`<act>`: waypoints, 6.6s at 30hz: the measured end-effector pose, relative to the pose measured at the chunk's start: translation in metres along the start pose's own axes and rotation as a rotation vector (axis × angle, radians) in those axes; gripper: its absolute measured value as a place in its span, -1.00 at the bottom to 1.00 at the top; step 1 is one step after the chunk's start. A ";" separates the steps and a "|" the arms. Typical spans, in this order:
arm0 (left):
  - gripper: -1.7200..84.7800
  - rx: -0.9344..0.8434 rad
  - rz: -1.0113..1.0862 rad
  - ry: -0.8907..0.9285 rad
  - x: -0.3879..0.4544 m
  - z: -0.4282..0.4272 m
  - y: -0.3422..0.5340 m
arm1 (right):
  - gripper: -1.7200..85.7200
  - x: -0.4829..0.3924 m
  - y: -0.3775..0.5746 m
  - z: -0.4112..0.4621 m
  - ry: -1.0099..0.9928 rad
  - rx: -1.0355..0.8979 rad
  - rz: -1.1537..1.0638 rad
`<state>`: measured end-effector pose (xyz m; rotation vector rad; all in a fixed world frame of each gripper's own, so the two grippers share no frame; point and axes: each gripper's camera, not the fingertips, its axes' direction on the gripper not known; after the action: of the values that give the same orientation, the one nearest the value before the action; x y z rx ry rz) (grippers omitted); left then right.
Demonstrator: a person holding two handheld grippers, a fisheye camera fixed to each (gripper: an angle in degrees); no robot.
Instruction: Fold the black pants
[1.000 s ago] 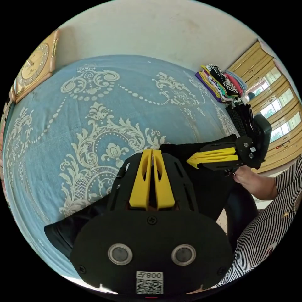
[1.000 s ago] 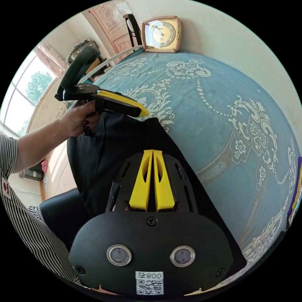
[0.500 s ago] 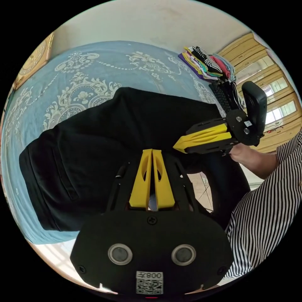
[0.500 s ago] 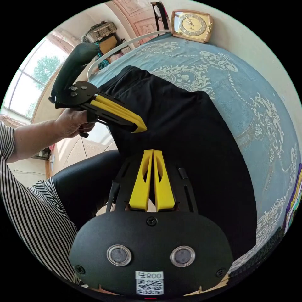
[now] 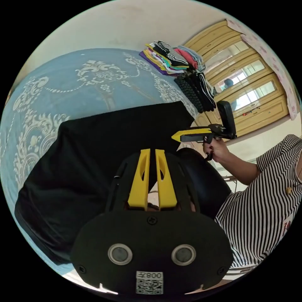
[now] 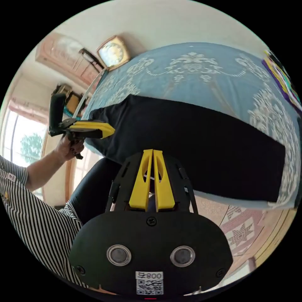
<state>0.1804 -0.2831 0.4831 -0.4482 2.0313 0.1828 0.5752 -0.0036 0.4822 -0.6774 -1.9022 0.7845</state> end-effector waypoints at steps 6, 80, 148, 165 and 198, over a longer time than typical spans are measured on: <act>-0.77 -0.107 0.243 0.068 0.014 0.109 -0.100 | -0.79 0.127 0.084 -0.096 -0.027 0.294 0.501; -0.95 -0.011 0.110 -0.056 0.027 -0.017 -0.117 | -0.91 -0.034 0.124 0.021 -0.197 0.111 -0.084; -0.96 -0.012 -0.297 -0.300 0.069 -0.194 -0.036 | -0.96 -0.015 -0.086 0.205 -0.204 -0.298 -0.232; -0.94 0.039 -0.304 -0.174 0.075 -0.137 0.027 | -0.93 0.016 -0.065 0.070 -0.194 -0.097 -0.056; -0.74 -0.212 0.246 -0.513 0.188 0.165 0.066 | -0.90 0.076 -0.014 -0.108 -0.550 -0.016 0.308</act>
<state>0.2097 -0.2146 0.2355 -0.2455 1.5593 0.6055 0.6399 0.0683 0.5733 -0.8376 -2.3248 1.2500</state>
